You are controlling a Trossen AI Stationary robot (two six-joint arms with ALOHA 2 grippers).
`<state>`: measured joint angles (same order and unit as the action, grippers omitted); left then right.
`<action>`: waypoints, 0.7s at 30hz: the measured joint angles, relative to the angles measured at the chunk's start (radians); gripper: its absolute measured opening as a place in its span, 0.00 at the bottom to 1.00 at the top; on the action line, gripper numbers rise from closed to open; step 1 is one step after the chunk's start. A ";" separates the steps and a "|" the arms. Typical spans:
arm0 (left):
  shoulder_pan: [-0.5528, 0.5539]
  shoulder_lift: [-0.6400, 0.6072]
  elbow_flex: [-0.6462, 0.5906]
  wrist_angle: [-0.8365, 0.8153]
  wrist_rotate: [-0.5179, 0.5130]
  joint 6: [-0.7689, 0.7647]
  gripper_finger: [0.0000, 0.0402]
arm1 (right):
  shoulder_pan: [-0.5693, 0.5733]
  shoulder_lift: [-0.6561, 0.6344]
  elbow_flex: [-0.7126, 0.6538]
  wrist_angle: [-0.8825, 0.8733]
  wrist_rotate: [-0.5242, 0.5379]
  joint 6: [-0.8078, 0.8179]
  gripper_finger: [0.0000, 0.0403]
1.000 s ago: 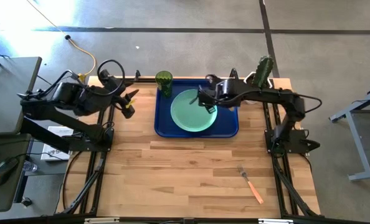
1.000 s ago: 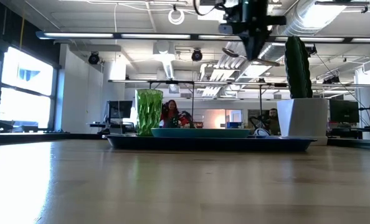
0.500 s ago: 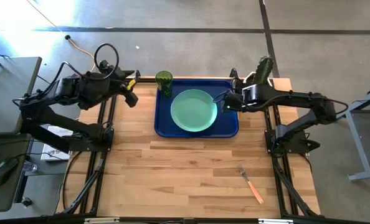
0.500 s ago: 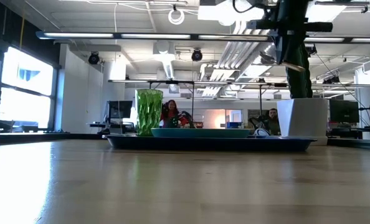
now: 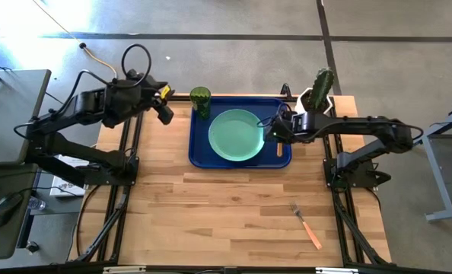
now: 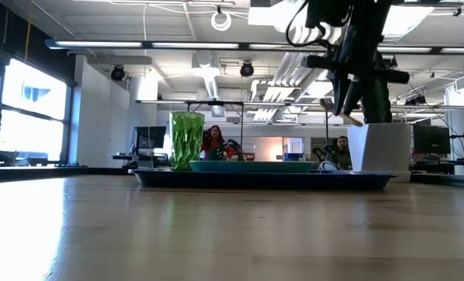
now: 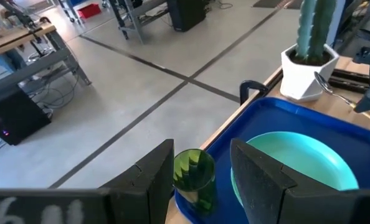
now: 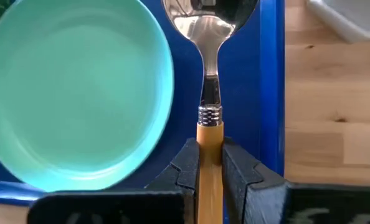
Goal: Pick and place plate/cup/fork/spoon on tray
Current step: Put the yellow spoon on the blue serving tray
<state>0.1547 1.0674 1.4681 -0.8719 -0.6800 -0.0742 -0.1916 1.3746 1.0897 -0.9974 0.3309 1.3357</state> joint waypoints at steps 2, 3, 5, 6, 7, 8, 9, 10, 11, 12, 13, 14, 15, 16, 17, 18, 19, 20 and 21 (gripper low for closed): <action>0.010 0.007 0.000 0.000 0.000 0.001 0.37 | -0.016 0.000 -0.031 0.039 -0.017 0.000 0.05; 0.013 0.012 0.000 0.001 0.000 0.005 0.37 | -0.026 0.000 -0.046 0.056 -0.025 -0.001 0.05; 0.018 0.020 0.000 0.000 0.000 0.016 0.37 | -0.045 0.000 -0.075 0.096 -0.053 -0.009 0.05; 0.021 0.024 0.000 0.000 0.000 0.017 0.37 | -0.053 0.002 -0.090 0.127 -0.062 -0.014 0.05; 0.023 0.026 0.000 0.000 0.000 0.017 0.37 | -0.059 0.005 -0.105 0.162 -0.070 -0.022 0.05; 0.023 0.029 0.000 0.000 0.000 0.018 0.37 | -0.068 0.009 -0.120 0.193 -0.079 -0.032 0.05; 0.023 0.033 0.000 0.001 0.000 0.023 0.37 | -0.078 0.013 -0.131 0.211 -0.085 -0.035 0.05; 0.023 0.036 0.000 0.001 0.000 0.031 0.37 | -0.088 0.023 -0.139 0.231 -0.094 -0.040 0.05; 0.023 0.038 0.000 0.001 0.000 0.039 0.37 | -0.100 0.035 -0.145 0.250 -0.106 -0.053 0.05; 0.023 0.039 0.000 0.001 0.000 0.043 0.37 | -0.111 0.048 -0.147 0.253 -0.110 -0.063 0.05; 0.023 0.042 0.000 0.002 -0.001 0.044 0.37 | -0.124 0.063 -0.149 0.258 -0.122 -0.080 0.05; 0.023 0.044 0.000 0.003 -0.001 0.042 0.37 | -0.137 0.079 -0.150 0.273 -0.143 -0.096 0.05; 0.023 0.046 0.000 0.001 0.000 0.042 0.37 | -0.148 0.098 -0.150 0.293 -0.161 -0.112 0.05; 0.023 0.047 -0.001 0.000 0.000 0.043 0.37 | -0.159 0.116 -0.150 0.306 -0.178 -0.134 0.05; 0.023 0.048 -0.001 0.002 0.000 0.043 0.37 | -0.169 0.134 -0.150 0.315 -0.194 -0.148 0.05; 0.023 0.048 -0.001 0.002 -0.001 0.043 0.37 | -0.180 0.152 -0.150 0.332 -0.208 -0.159 0.05; 0.023 0.048 -0.001 0.002 -0.001 0.042 0.37 | -0.190 0.170 -0.150 0.351 -0.226 -0.168 0.05; 0.023 0.048 -0.001 0.002 -0.001 0.042 0.37 | -0.200 0.187 -0.150 0.362 -0.243 -0.180 0.05; 0.023 0.048 -0.001 0.002 -0.001 0.042 0.37 | -0.207 0.202 -0.150 0.372 -0.253 -0.189 0.05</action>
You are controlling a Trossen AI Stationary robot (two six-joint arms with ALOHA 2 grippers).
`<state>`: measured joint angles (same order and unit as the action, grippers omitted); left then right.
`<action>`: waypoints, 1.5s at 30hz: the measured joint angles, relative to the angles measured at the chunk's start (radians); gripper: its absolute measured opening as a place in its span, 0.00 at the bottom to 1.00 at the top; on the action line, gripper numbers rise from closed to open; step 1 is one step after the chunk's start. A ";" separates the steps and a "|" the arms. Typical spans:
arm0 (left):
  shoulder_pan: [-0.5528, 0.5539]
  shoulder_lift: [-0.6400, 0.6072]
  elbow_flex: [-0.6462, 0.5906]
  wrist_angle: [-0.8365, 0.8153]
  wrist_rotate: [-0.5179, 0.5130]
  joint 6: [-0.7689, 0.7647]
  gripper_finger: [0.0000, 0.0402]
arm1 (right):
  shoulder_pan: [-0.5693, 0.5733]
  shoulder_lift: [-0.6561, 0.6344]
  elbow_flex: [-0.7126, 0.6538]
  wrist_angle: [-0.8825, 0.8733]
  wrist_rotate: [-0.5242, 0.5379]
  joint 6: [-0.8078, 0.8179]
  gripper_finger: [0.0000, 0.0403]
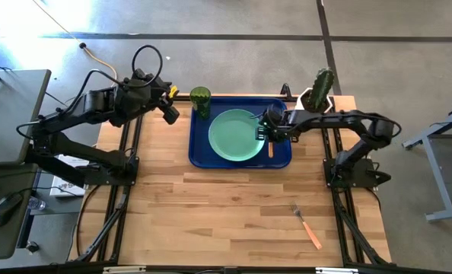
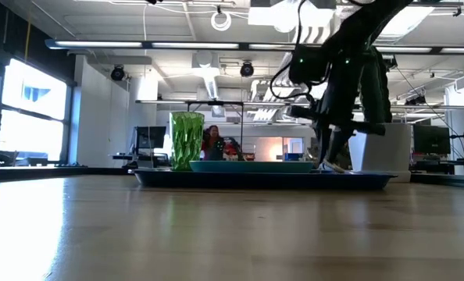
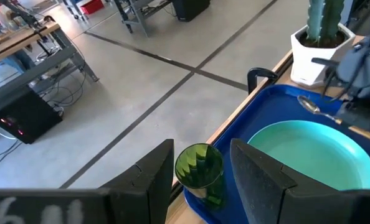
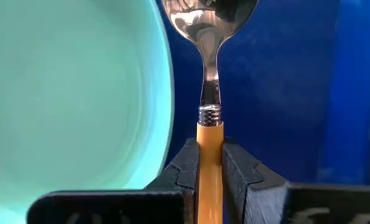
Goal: Pick and place plate/cup/fork/spoon on tray
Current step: Put the yellow spoon on the blue serving tray, then put the light orange on the blue serving tray
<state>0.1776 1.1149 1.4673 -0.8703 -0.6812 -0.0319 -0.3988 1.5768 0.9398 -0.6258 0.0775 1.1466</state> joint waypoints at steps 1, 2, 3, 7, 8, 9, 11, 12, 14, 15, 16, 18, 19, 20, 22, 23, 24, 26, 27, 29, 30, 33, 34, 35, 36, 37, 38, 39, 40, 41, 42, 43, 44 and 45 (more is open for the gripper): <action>0.000 0.000 0.000 0.000 0.000 0.000 0.37 | -0.006 0.013 0.000 0.009 -0.014 -0.002 0.05; 0.000 0.000 0.000 0.000 -0.001 0.000 0.37 | -0.012 0.025 0.000 0.012 -0.021 -0.004 0.05; 0.000 0.000 0.000 0.000 -0.001 0.000 0.37 | -0.015 0.036 0.000 0.011 -0.025 -0.006 0.05; 0.000 0.000 0.000 0.000 -0.002 0.000 0.37 | -0.027 0.065 0.000 0.008 -0.031 -0.018 0.05; 0.000 0.000 0.000 0.000 -0.002 0.000 0.37 | -0.030 0.069 0.000 0.010 -0.030 -0.023 0.05; 0.000 0.000 0.000 0.000 -0.002 0.000 0.37 | -0.034 0.073 0.000 0.010 -0.030 -0.026 0.05; 0.000 0.000 0.000 0.000 -0.003 0.000 0.37 | -0.041 0.077 0.000 0.010 -0.030 -0.026 0.05; 0.000 0.000 0.000 0.000 -0.003 0.000 0.37 | -0.045 0.078 0.000 0.010 -0.030 -0.026 0.05; 0.000 0.000 0.000 0.000 -0.003 0.000 0.37 | -0.048 0.080 0.000 0.010 -0.029 -0.024 0.05; 0.000 0.000 0.000 0.000 -0.003 0.000 0.37 | -0.048 0.082 0.000 0.011 -0.028 -0.022 0.05; 0.000 0.000 0.000 0.000 -0.003 0.000 0.37 | -0.048 0.086 0.000 0.011 -0.028 -0.021 0.05; 0.000 0.000 0.000 0.000 -0.003 0.000 0.37 | -0.048 0.099 0.000 0.011 -0.030 -0.009 0.05; 0.000 0.000 0.000 0.000 -0.003 0.000 0.37 | -0.046 0.107 0.000 0.016 -0.032 -0.003 0.05; 0.000 0.000 0.000 0.000 -0.003 0.000 0.37 | -0.044 0.117 0.000 0.021 -0.041 0.000 0.05; 0.000 0.000 0.000 0.000 -0.003 0.000 0.37 | -0.044 0.133 0.003 0.029 -0.053 -0.005 0.05; 0.000 0.000 0.000 0.000 -0.003 0.000 0.37 | -0.045 0.137 0.004 0.029 -0.055 -0.006 0.05; 0.000 0.000 0.000 0.000 -0.003 0.000 0.37 | -0.044 0.140 0.005 0.029 -0.054 -0.006 0.05; 0.000 0.000 0.000 0.000 -0.003 0.000 0.37 | -0.044 0.140 0.005 0.028 -0.051 -0.006 0.05; 0.000 0.000 0.000 0.000 -0.003 0.000 0.37 | -0.045 0.140 0.005 0.028 -0.049 -0.005 0.05; 0.000 0.000 0.000 0.000 -0.003 0.000 0.37 | -0.050 0.140 0.005 0.028 -0.048 -0.004 0.05; 0.000 0.000 0.000 0.000 -0.003 -0.001 0.37 | -0.052 0.140 0.004 0.028 -0.049 -0.003 0.05; 0.000 0.000 0.000 0.000 -0.003 0.000 0.37 | -0.052 0.141 0.004 0.027 -0.049 -0.003 0.06; 0.000 0.000 0.000 0.000 -0.003 0.000 0.37 | -0.052 0.141 0.004 0.027 -0.049 -0.003 0.08; 0.000 0.000 0.000 0.000 -0.003 0.000 0.37 | -0.053 0.142 0.003 0.027 -0.049 -0.002 0.10; 0.000 0.000 0.000 0.000 -0.003 0.001 0.37 | -0.052 0.142 0.003 0.026 -0.049 0.001 0.12; 0.000 0.000 0.000 0.000 -0.003 0.002 0.37 | -0.053 0.143 0.002 0.024 -0.047 0.004 0.14; 0.000 0.000 0.000 0.000 -0.003 0.001 0.37 | -0.053 0.144 0.002 0.024 -0.046 0.006 0.17; 0.000 0.000 0.000 0.000 -0.003 0.001 0.37 | -0.053 0.144 0.002 0.024 -0.047 0.007 0.19; 0.000 0.000 0.000 0.000 -0.003 0.002 0.37 | -0.053 0.144 0.002 0.026 -0.048 0.007 0.22; 0.000 0.000 0.000 0.000 -0.003 0.003 0.37 | -0.053 0.144 0.002 0.027 -0.048 0.008 0.23; 0.000 0.000 0.000 0.000 -0.003 0.008 0.37 | -0.052 0.144 0.002 0.028 -0.048 0.008 0.25; 0.000 0.000 0.000 0.000 -0.003 0.010 0.37 | -0.052 0.144 0.002 0.028 -0.048 0.008 0.26; 0.000 0.000 0.000 0.000 -0.003 0.010 0.37 | -0.052 0.143 0.003 0.029 -0.048 0.008 0.27; 0.000 0.000 0.000 0.000 -0.003 0.010 0.37 | -0.053 0.140 0.003 0.028 -0.048 0.008 0.28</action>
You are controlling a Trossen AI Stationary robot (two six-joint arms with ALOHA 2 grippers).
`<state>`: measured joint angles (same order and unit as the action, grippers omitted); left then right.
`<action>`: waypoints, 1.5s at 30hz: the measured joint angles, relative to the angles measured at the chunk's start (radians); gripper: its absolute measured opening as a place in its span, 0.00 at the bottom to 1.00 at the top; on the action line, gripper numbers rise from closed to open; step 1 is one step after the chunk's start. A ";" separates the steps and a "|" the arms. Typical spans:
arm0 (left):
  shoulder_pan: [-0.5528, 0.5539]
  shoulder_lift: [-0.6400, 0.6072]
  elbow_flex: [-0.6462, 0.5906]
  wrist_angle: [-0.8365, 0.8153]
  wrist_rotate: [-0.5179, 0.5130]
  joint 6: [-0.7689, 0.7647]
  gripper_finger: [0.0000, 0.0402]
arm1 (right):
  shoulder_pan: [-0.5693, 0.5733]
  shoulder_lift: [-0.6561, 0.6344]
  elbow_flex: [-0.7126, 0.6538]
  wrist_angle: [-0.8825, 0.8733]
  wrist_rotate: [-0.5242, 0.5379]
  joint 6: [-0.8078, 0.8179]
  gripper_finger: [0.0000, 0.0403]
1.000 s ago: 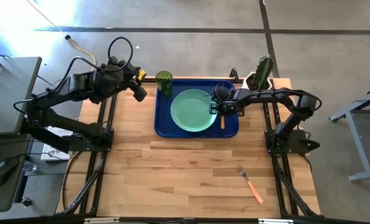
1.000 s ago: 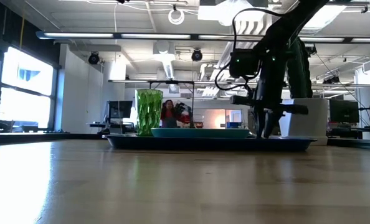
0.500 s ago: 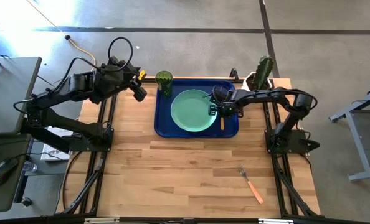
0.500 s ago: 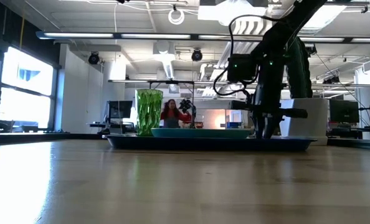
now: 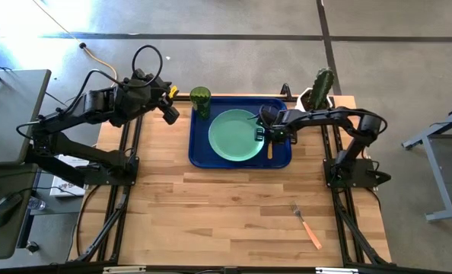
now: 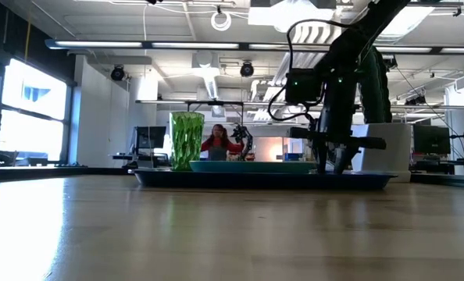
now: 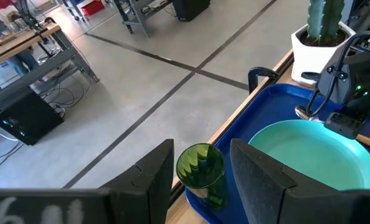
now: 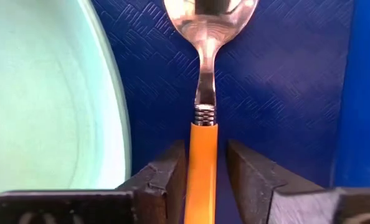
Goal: Pick and place plate/cup/fork/spoon on tray
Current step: Put the light orange on the blue serving tray
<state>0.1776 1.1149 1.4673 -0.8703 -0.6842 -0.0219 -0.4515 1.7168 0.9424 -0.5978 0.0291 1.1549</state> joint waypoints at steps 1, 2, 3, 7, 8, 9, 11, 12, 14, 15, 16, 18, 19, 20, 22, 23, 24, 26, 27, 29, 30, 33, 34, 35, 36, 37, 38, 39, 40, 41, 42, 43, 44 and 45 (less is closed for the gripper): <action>0.000 0.000 0.000 0.000 0.000 0.000 0.37 | 0.000 -0.002 0.000 -0.001 0.000 0.000 0.28; 0.000 0.000 0.000 0.000 0.000 0.000 0.37 | 0.000 -0.005 0.000 -0.002 0.002 0.000 0.28; 0.000 0.000 0.000 0.000 0.000 0.000 0.37 | 0.000 -0.011 -0.001 -0.006 0.002 0.000 0.28; 0.000 0.000 0.000 0.000 0.000 0.000 0.37 | 0.000 -0.033 -0.003 -0.019 0.017 0.000 0.28; 0.000 0.000 0.000 0.000 0.000 0.000 0.37 | 0.000 -0.039 -0.003 -0.020 0.021 0.000 0.28; 0.000 0.000 0.000 0.000 0.000 0.000 0.37 | 0.000 -0.043 -0.003 -0.024 0.021 0.000 0.28; 0.000 0.000 0.000 0.000 0.000 0.000 0.37 | 0.000 -0.049 -0.003 -0.035 0.021 -0.001 0.28; 0.000 0.000 0.000 0.000 0.000 0.000 0.37 | 0.000 -0.052 -0.003 -0.034 0.021 -0.001 0.28; 0.000 0.000 0.000 0.000 0.000 0.000 0.37 | 0.000 -0.053 -0.002 -0.036 0.014 0.000 0.28; 0.000 0.000 0.000 0.000 0.000 0.000 0.37 | 0.000 -0.054 -0.002 -0.038 0.010 0.000 0.28; 0.000 0.000 0.000 0.000 0.000 0.000 0.37 | 0.001 -0.055 -0.002 -0.036 0.000 -0.001 0.28; 0.000 0.000 0.000 0.000 0.000 0.000 0.37 | 0.003 -0.056 -0.002 -0.037 -0.020 -0.002 0.28; 0.000 0.000 0.000 0.000 0.000 0.000 0.37 | 0.005 -0.060 -0.002 -0.041 -0.032 -0.003 0.28; 0.000 0.000 0.000 0.000 0.000 0.000 0.37 | 0.009 -0.063 -0.002 -0.040 -0.039 -0.003 0.28; 0.000 0.000 0.000 0.000 0.000 0.000 0.37 | 0.021 -0.078 -0.001 -0.047 -0.057 -0.002 0.28; 0.000 0.000 0.000 0.000 0.000 0.000 0.37 | 0.030 -0.090 -0.001 -0.053 -0.059 0.000 0.28; 0.000 0.000 0.000 0.000 0.000 0.000 0.37 | 0.040 -0.103 -0.001 -0.055 -0.059 0.012 0.28; 0.000 0.000 0.000 -0.001 0.001 0.000 0.37 | 0.064 -0.133 -0.001 -0.077 -0.051 0.029 0.28; 0.000 0.000 0.000 0.000 0.000 0.000 0.37 | 0.076 -0.149 -0.001 -0.078 -0.048 0.041 0.28; 0.000 0.000 0.000 -0.001 0.001 0.000 0.37 | 0.103 -0.183 -0.001 -0.082 -0.046 0.056 0.28; 0.000 0.000 0.000 0.000 0.002 0.000 0.37 | 0.117 -0.198 -0.001 -0.083 -0.047 0.067 0.28; 0.000 0.000 0.000 0.000 0.030 -0.001 0.37 | 0.165 -0.241 -0.001 -0.079 -0.063 0.101 0.28; 0.000 0.000 0.000 -0.001 0.052 -0.003 0.37 | 0.183 -0.254 -0.001 -0.074 -0.070 0.105 0.28; 0.000 0.000 0.000 0.000 0.078 -0.010 0.37 | 0.199 -0.267 0.000 -0.070 -0.084 0.104 0.28; 0.000 0.000 0.000 -0.001 0.110 -0.018 0.37 | 0.216 -0.277 0.000 -0.071 -0.100 0.104 0.28; 0.000 0.000 0.000 -0.001 0.144 -0.026 0.37 | 0.234 -0.289 0.000 -0.071 -0.116 0.104 0.28; 0.000 0.000 0.000 0.000 0.178 -0.027 0.37 | 0.253 -0.301 0.000 -0.073 -0.133 0.103 0.28; 0.000 0.000 0.000 -0.001 0.213 -0.027 0.37 | 0.273 -0.311 0.000 -0.073 -0.143 0.104 0.28; -0.001 0.000 0.000 -0.001 0.239 -0.027 0.37 | 0.295 -0.321 0.000 -0.070 -0.153 0.112 0.28; -0.001 0.000 0.000 -0.001 0.267 -0.027 0.37 | 0.317 -0.331 0.000 -0.072 -0.160 0.133 0.28; -0.001 0.000 0.000 -0.002 0.290 -0.027 0.37 | 0.342 -0.338 0.000 -0.071 -0.159 0.155 0.28; -0.001 0.000 0.000 -0.002 0.310 -0.027 0.37 | 0.369 -0.346 0.000 -0.071 -0.161 0.175 0.28; -0.001 0.000 0.000 -0.005 0.328 -0.027 0.37 | 0.397 -0.352 0.000 -0.071 -0.160 0.196 0.28; -0.001 0.000 0.000 -0.008 0.342 -0.027 0.37 | 0.426 -0.355 0.000 -0.070 -0.161 0.218 0.28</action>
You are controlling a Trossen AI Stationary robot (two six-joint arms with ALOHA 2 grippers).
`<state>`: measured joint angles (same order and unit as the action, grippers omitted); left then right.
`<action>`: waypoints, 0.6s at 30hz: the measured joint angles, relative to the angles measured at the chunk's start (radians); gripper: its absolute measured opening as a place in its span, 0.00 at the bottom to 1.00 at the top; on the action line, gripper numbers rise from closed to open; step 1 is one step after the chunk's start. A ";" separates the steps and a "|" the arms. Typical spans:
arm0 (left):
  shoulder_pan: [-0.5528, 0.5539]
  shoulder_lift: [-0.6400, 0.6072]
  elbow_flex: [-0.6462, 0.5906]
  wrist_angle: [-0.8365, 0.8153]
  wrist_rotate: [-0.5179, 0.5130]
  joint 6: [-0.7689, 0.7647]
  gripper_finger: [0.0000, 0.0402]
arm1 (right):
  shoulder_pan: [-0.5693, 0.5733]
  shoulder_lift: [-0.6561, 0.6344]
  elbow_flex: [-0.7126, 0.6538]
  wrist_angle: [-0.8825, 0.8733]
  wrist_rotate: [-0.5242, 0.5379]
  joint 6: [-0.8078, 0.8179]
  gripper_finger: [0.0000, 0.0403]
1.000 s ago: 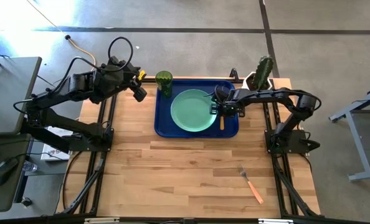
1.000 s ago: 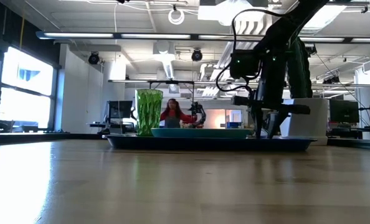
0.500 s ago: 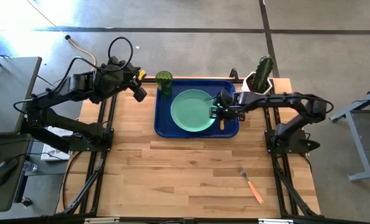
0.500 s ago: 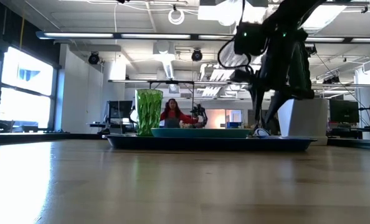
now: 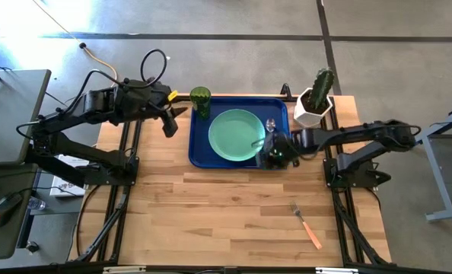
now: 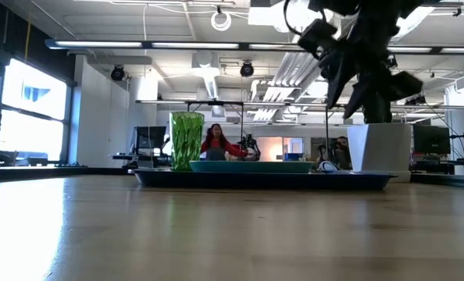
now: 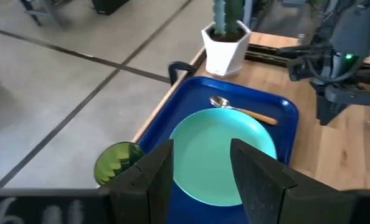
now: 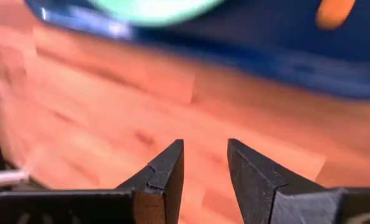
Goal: Pick and place plate/cup/fork/spoon on tray
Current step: Put the light orange on the blue serving tray
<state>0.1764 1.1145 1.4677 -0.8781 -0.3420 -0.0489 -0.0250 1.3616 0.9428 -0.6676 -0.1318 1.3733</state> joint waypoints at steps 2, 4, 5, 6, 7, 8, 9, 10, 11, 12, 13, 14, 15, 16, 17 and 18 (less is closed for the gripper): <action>0.000 0.000 0.000 0.000 0.017 0.000 0.37 | 0.064 -0.003 0.000 0.000 -0.001 0.045 0.28; 0.000 0.000 0.000 0.000 0.021 0.000 0.37 | 0.130 -0.003 0.000 0.002 -0.003 0.083 0.28; 0.000 0.000 0.000 0.000 0.021 0.000 0.37 | 0.164 -0.003 0.000 0.002 -0.003 0.106 0.28; 0.000 0.000 0.000 0.000 0.021 0.000 0.37 | 0.197 -0.003 0.000 0.002 -0.003 0.132 0.28; 0.000 0.000 0.000 0.000 0.021 0.000 0.37 | 0.229 -0.003 0.000 0.002 -0.002 0.160 0.28; 0.000 0.000 0.000 0.000 0.021 0.000 0.37 | 0.262 -0.003 0.000 0.002 0.002 0.187 0.28; 0.000 0.000 0.000 -0.001 0.021 0.000 0.37 | 0.293 -0.003 0.000 0.002 0.009 0.216 0.28; 0.000 0.000 0.000 -0.002 0.021 0.000 0.37 | 0.322 -0.003 0.000 0.001 0.016 0.243 0.28; 0.000 0.000 0.000 -0.005 0.021 0.000 0.37 | 0.350 -0.003 0.000 0.000 0.021 0.269 0.28; 0.000 0.000 0.000 -0.009 0.022 0.000 0.37 | 0.378 -0.003 0.000 -0.001 0.024 0.292 0.28; 0.000 0.000 0.000 -0.015 0.022 0.000 0.37 | 0.403 -0.002 0.000 -0.001 0.026 0.314 0.28; 0.000 0.000 0.000 -0.023 0.023 0.000 0.37 | 0.427 -0.002 0.000 -0.001 0.027 0.336 0.28; 0.000 0.000 0.000 -0.030 0.023 -0.001 0.37 | 0.451 -0.002 0.000 -0.002 0.030 0.355 0.28; 0.000 0.000 0.000 -0.036 0.023 -0.002 0.37 | 0.473 -0.002 0.000 -0.002 0.036 0.373 0.28; 0.000 0.000 0.000 -0.043 0.023 -0.002 0.37 | 0.494 -0.001 0.000 -0.002 0.046 0.389 0.28; 0.000 0.000 0.000 -0.049 0.023 -0.003 0.37 | 0.514 -0.001 0.000 -0.003 0.053 0.405 0.28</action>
<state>0.1764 1.1145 1.4677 -0.9275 -0.3195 -0.0517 0.4891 1.3602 0.9428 -0.6704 -0.0789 1.7779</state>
